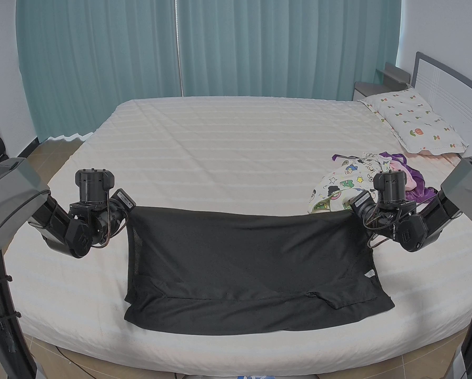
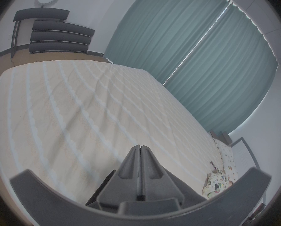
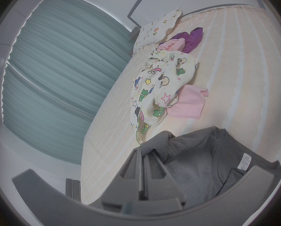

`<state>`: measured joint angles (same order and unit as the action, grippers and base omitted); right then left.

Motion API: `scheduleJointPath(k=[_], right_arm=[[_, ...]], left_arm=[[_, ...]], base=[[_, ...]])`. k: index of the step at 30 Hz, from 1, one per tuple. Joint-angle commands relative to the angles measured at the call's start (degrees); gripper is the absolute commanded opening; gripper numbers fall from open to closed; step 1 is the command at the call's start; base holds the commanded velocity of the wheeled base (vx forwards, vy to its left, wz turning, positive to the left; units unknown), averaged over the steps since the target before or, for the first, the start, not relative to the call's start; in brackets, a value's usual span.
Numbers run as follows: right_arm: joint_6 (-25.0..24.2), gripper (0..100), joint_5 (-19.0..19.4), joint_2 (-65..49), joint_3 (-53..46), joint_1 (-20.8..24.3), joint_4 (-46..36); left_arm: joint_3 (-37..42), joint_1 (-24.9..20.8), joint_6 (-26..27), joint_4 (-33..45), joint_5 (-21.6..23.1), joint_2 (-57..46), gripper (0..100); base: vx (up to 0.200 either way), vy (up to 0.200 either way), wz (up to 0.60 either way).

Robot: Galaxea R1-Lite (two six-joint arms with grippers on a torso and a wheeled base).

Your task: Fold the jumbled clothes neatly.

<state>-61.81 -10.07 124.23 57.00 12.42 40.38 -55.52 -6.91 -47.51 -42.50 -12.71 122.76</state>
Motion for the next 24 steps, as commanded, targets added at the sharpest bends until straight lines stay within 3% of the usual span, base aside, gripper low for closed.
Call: scheduleJointPath(k=[1, 9, 24], right_arm=[[3.4, 0, -0.5, 0.8, -5.9, 0.2, 4.5], [10.0, 0, -0.4, 0.7, -13.7, 0.1, 6.1], [13.8, 0, 0.2, 3.6, -19.0, 0.6, 6.0]], left_arm=[[3.7, 0.8, -0.4, -2.9, -1.0, 2.3, 0], [9.7, 0.8, 4.0, -3.4, -0.6, 4.3, 0], [15.1, -1.9, 7.3, -3.2, -0.7, 7.1, 0]], base=[[0.000, 0.000, 0.00], [0.000, 0.000, 0.00], [0.000, 0.000, 0.00]])
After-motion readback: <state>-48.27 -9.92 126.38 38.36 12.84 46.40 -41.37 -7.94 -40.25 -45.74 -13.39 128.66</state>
